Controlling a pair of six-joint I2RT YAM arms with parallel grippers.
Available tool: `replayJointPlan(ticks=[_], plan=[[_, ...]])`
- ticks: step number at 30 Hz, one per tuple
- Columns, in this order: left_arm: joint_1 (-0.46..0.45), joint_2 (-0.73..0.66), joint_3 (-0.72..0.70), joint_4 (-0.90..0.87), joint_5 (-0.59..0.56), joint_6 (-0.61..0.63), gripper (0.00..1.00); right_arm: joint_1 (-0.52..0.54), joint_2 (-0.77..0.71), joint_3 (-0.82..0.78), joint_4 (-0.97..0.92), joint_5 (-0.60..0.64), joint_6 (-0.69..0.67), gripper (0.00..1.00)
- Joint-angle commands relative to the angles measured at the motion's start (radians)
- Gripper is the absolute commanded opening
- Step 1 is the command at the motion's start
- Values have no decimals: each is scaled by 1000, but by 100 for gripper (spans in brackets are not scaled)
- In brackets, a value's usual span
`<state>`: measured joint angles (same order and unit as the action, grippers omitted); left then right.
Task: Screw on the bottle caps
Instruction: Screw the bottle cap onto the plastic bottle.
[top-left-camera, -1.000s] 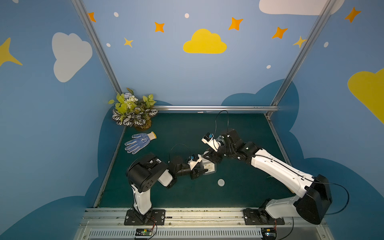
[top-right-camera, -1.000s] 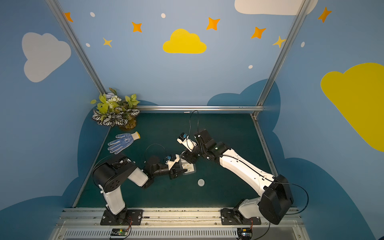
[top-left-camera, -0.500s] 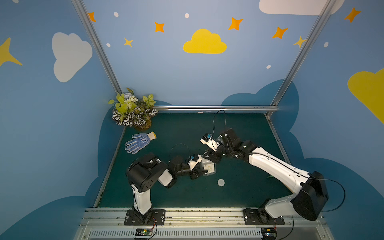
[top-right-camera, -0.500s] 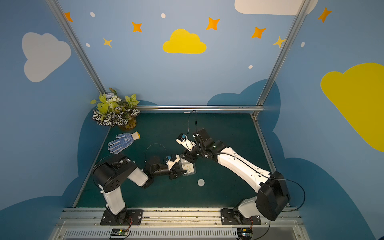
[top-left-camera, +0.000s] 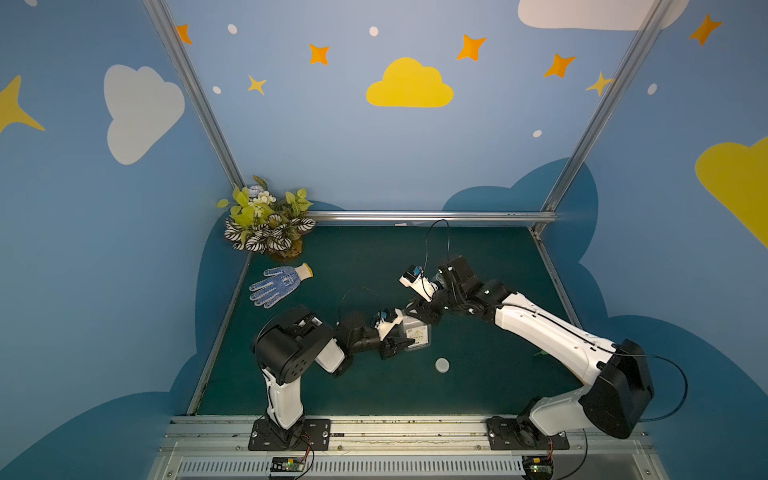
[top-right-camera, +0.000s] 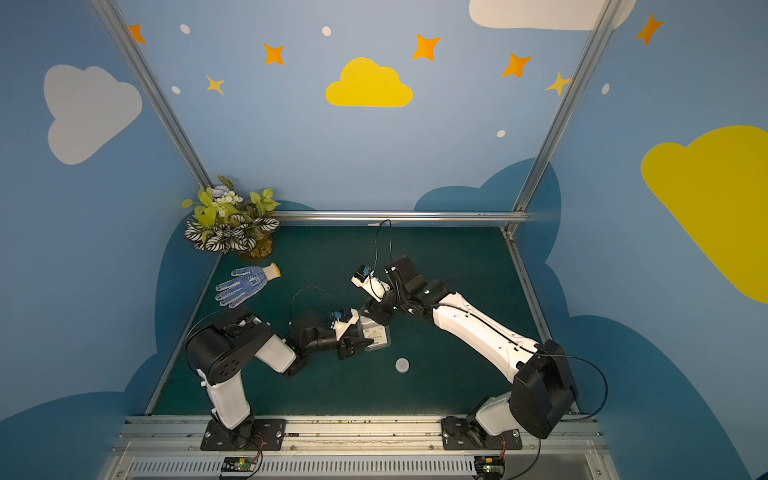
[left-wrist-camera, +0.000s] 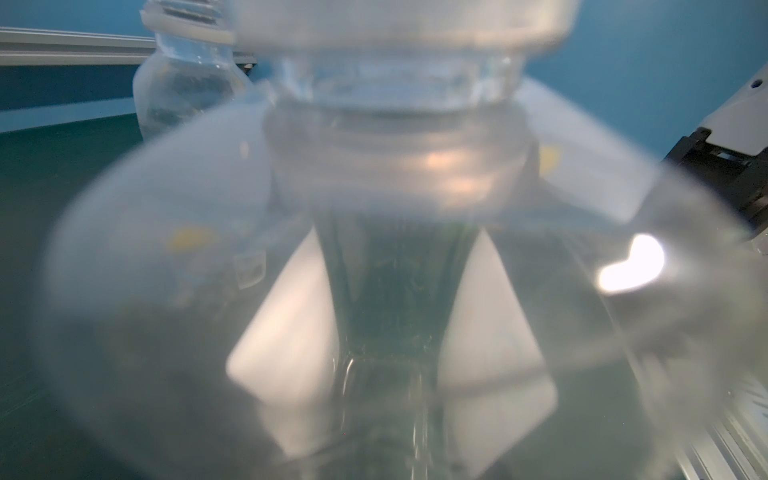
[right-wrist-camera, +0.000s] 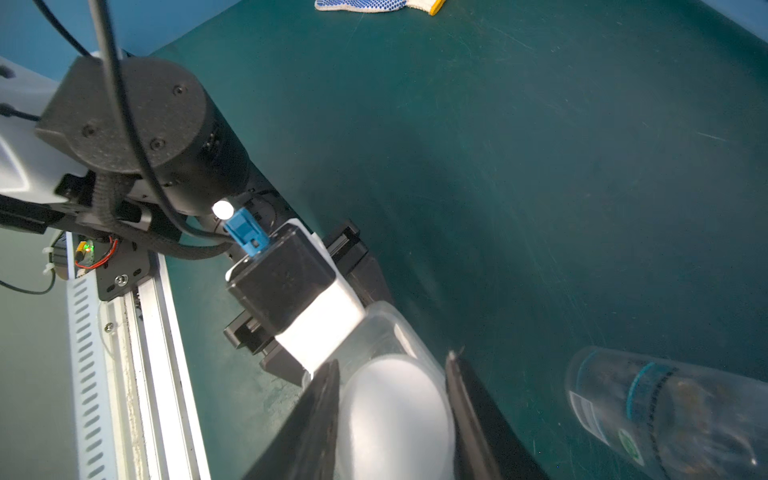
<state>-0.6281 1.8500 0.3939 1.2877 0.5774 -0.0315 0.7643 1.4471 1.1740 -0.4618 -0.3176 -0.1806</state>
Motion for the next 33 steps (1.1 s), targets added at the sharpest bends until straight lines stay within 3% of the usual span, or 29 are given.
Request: replayJointPlan(ticks=[1,12,21,30,33], plan=[[5,-21,-7,97,-27,-17,2,21,21,-26,3,56,32,26],[-9,-73,-35,112,-164,-2,2,95,13,-83,85,285,176,4],[-44,-121,-43,106,-293,15,2,203,22,-77,93,552,316,0],[-69,-204,-27,-9,-365,30,2,301,57,-16,58,821,482,0],[-71,-236,-23,-53,-360,30,2,308,57,7,43,819,497,4]])
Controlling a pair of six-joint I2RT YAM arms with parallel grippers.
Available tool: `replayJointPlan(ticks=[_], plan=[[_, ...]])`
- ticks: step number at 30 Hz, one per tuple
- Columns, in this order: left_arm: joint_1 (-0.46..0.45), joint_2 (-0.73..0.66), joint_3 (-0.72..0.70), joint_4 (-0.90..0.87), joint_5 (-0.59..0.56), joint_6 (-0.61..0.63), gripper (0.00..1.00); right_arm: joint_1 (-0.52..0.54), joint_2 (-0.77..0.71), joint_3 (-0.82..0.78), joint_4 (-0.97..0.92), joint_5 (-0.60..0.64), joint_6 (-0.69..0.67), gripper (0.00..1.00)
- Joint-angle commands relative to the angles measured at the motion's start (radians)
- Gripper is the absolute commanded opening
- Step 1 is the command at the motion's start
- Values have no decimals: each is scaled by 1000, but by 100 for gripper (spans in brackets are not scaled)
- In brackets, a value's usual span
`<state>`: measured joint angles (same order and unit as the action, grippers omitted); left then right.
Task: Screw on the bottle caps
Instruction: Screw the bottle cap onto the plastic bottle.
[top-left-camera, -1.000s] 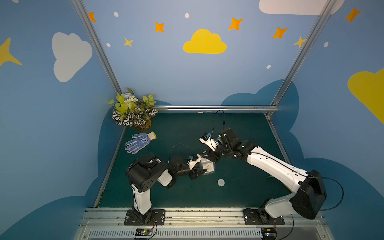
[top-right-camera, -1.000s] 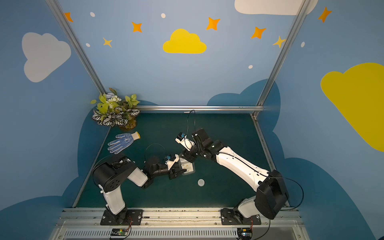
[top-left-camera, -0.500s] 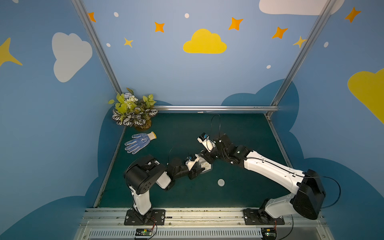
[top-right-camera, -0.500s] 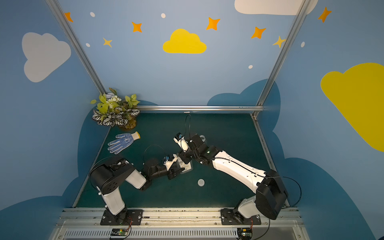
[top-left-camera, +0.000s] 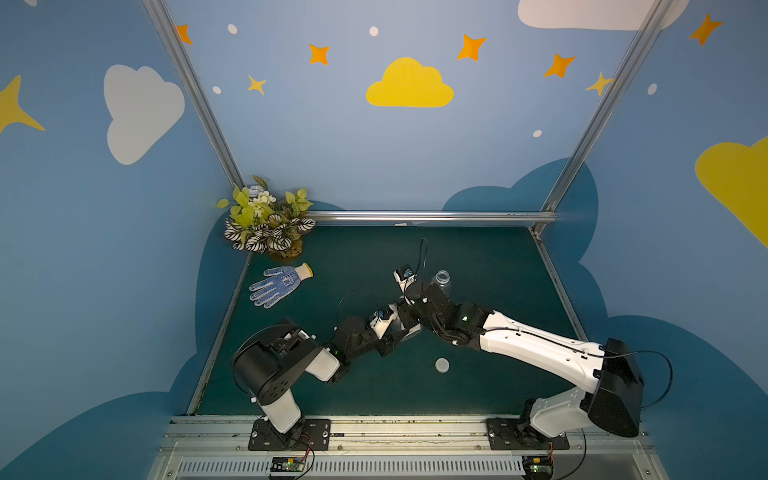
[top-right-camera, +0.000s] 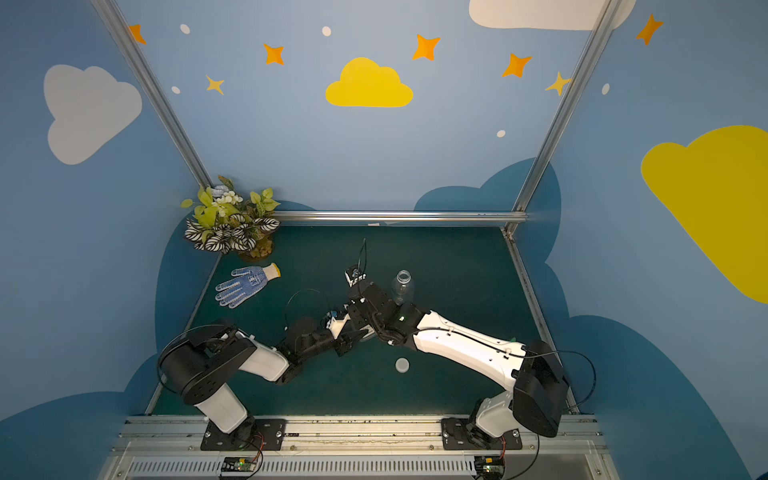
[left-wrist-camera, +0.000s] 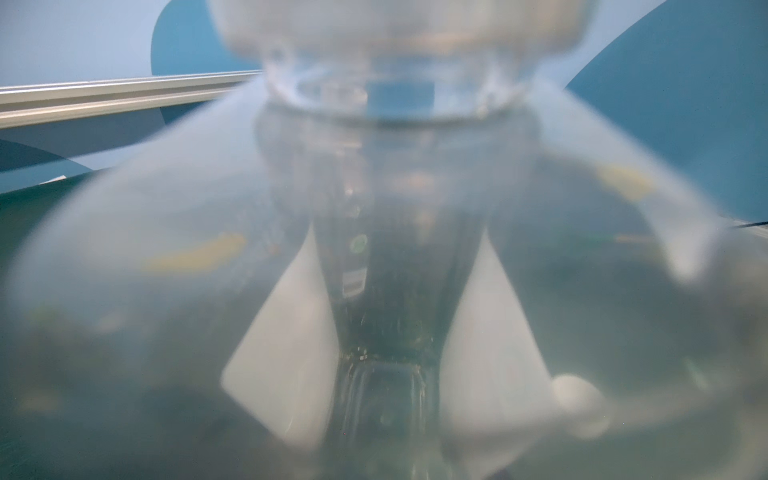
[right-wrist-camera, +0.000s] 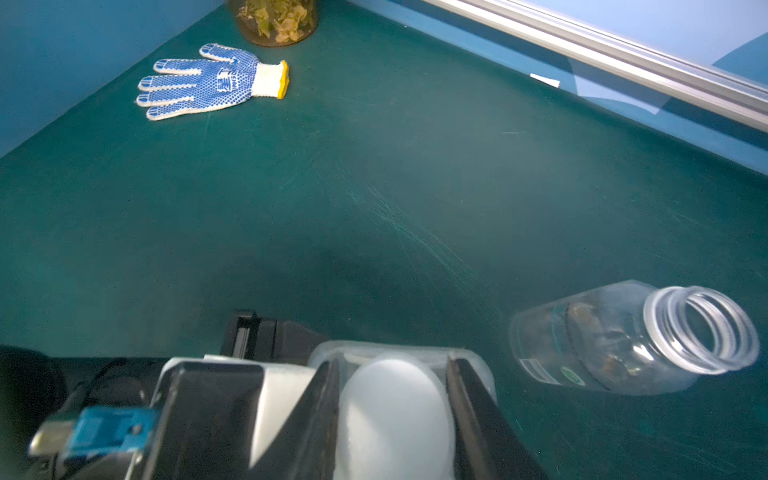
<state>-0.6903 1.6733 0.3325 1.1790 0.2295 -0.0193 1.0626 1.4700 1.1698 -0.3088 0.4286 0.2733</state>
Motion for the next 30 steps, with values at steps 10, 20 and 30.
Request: replayJointPlan(ticks=[10,20,30], plan=[[-6,-132,75,-118,83,34,2,-39,-96,55,-115,-124,-129,48],[12,-119,107,-159,198,11,2,-212,-208,69,-140,-554,-280,73],[53,-113,150,-206,374,-23,2,-420,-180,89,-186,-993,-341,71]])
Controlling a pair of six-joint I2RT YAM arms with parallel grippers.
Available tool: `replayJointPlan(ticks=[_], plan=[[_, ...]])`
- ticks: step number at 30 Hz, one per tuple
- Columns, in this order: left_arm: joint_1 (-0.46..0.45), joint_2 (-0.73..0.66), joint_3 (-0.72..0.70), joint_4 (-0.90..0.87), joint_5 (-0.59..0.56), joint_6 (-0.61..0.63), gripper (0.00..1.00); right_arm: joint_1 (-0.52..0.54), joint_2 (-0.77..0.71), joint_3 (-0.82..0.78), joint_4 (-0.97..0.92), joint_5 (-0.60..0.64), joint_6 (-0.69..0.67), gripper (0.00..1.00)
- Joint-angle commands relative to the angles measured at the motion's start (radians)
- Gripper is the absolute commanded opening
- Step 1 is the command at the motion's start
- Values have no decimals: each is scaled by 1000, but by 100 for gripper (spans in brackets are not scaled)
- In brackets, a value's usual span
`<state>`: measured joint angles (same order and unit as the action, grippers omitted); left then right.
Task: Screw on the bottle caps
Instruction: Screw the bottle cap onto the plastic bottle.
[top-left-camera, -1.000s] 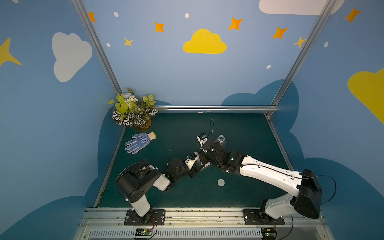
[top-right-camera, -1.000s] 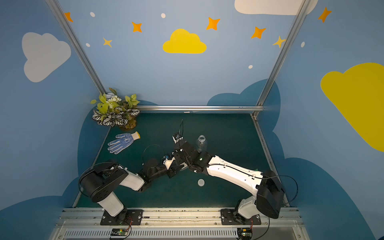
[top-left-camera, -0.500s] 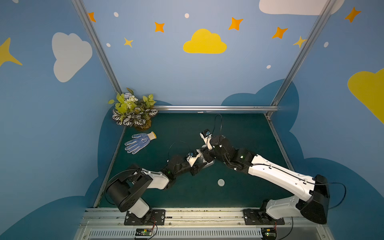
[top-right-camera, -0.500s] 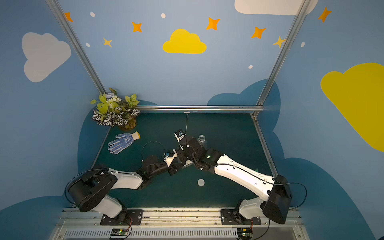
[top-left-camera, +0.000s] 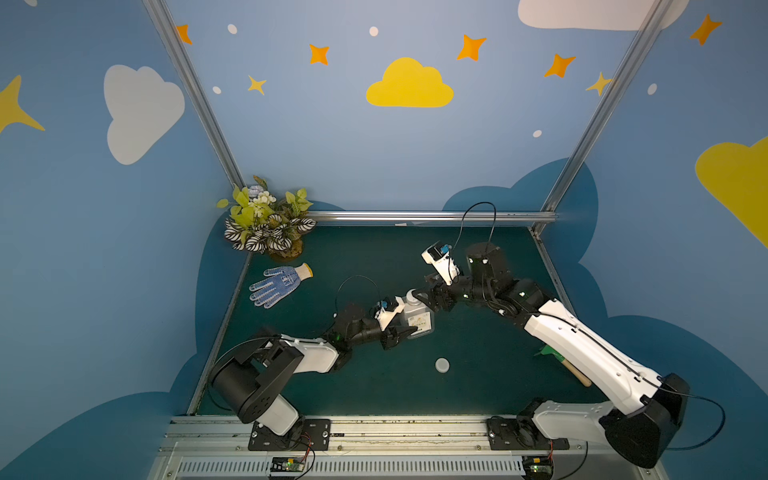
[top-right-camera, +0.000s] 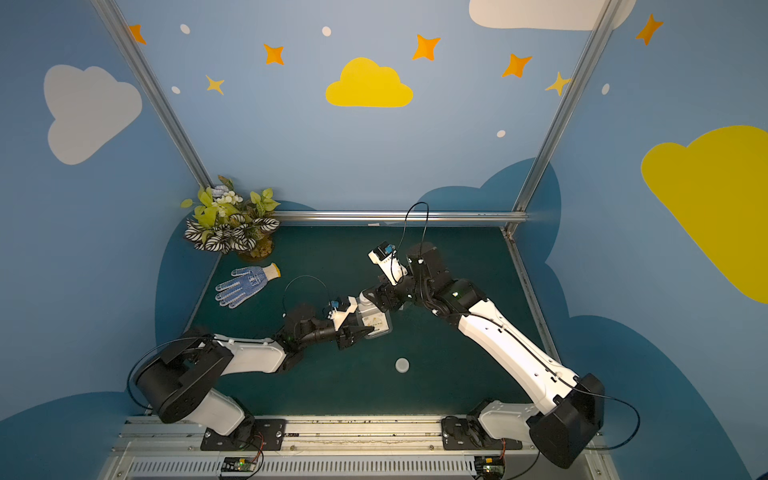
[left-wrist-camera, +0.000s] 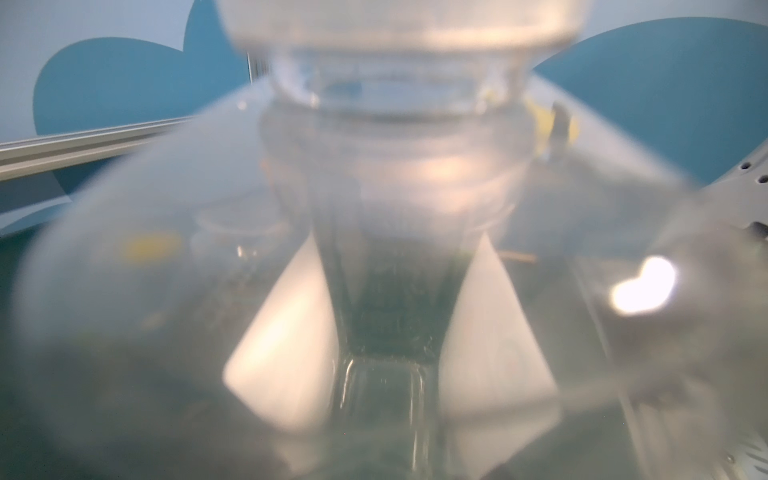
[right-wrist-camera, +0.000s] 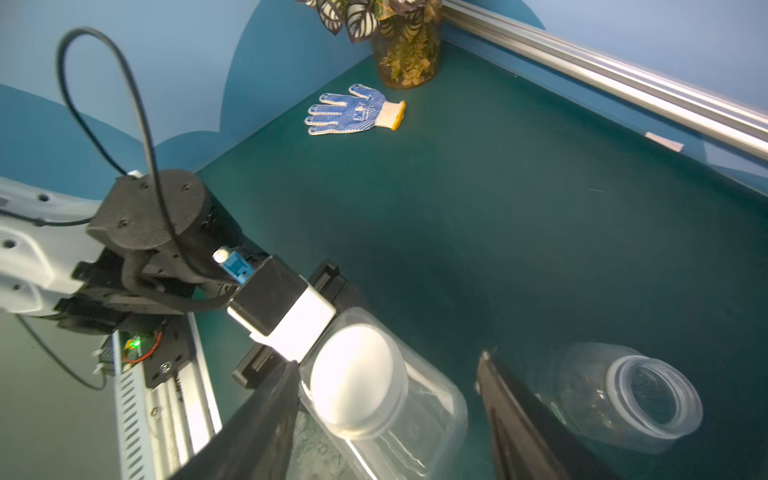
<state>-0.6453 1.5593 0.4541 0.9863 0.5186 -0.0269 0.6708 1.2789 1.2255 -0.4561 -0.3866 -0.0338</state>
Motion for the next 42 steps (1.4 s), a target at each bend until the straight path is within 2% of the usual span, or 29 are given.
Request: replayJointPlan(ticks=[1,9,14,23,26,32,42], plan=[[9,3,35,-18,94,-18,2,-35,16,29,-30,-186,-21,70],[15,19,54,-36,129,-24,2,-43,84,26,-25,-310,-56,64],[15,15,57,-51,131,-21,2,-35,125,45,-50,-285,-72,57],[15,16,61,-68,125,-16,2,-25,113,18,-17,-230,-70,47],[15,17,64,-73,129,-16,2,-21,114,17,-18,-219,-73,47],[15,12,66,-86,125,-13,2,-4,110,16,-23,-177,-85,57],[15,13,72,-96,138,-12,2,11,81,4,7,-84,-93,60]])
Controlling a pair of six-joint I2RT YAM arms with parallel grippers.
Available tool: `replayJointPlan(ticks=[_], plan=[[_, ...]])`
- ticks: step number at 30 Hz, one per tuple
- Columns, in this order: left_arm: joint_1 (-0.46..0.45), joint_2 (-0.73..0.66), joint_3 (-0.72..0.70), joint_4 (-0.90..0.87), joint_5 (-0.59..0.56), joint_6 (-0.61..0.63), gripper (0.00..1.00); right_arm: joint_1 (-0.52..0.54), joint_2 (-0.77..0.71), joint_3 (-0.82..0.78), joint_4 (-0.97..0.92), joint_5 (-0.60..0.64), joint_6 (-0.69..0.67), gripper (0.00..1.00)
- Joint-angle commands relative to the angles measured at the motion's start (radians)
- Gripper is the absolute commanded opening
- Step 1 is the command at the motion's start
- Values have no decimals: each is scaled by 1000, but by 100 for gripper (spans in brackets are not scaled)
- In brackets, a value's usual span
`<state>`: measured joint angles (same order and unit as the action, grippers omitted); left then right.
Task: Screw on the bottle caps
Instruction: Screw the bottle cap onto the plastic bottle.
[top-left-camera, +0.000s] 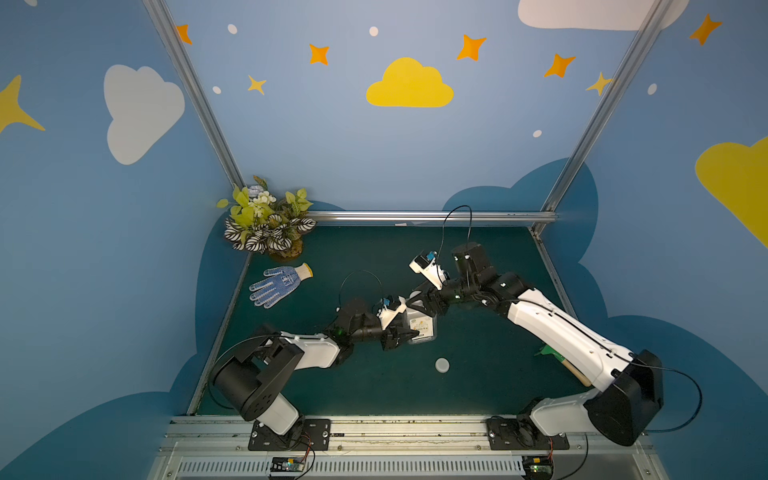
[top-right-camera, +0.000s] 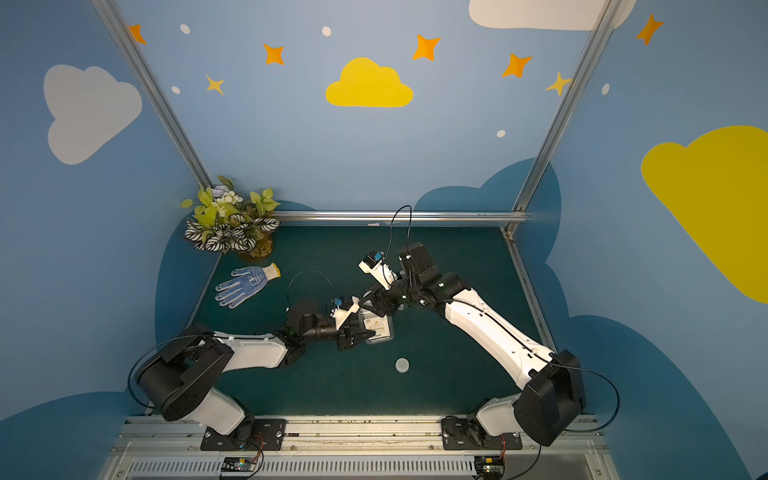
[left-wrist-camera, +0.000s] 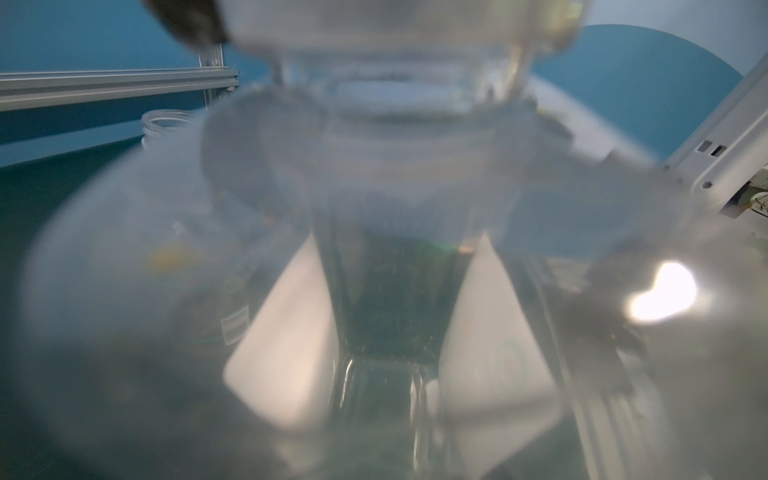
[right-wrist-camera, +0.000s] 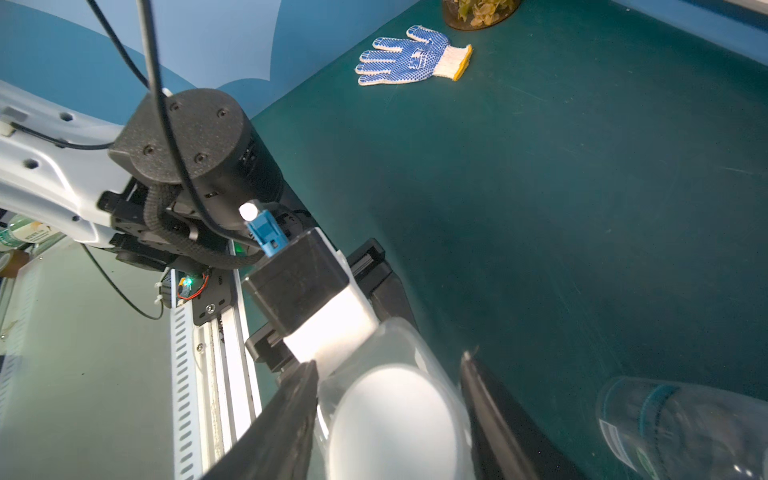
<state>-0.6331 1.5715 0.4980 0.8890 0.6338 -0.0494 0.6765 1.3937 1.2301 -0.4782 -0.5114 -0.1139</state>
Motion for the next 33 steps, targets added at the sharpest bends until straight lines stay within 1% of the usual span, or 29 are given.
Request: replayJointPlan(ticks=[1,6,12,15,18,22,24,26,29,33], plan=[[1,1,30,-1,26,9,2,6,-37,-3,34,42,-17,60],[0,-1,31,-5,29,10,2,8,-41,-3,33,53,-24,58],[2,-1,32,-7,32,11,2,15,-36,-3,23,66,-31,52],[1,-1,31,-7,33,11,2,20,-36,-5,21,80,-33,48],[1,-4,30,-8,29,10,2,27,-34,-5,14,93,-36,37],[2,-11,21,12,1,8,2,41,-28,-14,3,134,-21,13],[2,-17,19,20,-21,11,2,47,-28,-25,9,151,-4,4],[1,-23,12,33,-46,14,2,59,-28,-39,26,182,21,3],[0,-40,1,50,-100,26,2,95,-16,-47,47,267,78,0],[-9,-59,-10,68,-171,47,2,157,11,-48,57,430,166,0]])
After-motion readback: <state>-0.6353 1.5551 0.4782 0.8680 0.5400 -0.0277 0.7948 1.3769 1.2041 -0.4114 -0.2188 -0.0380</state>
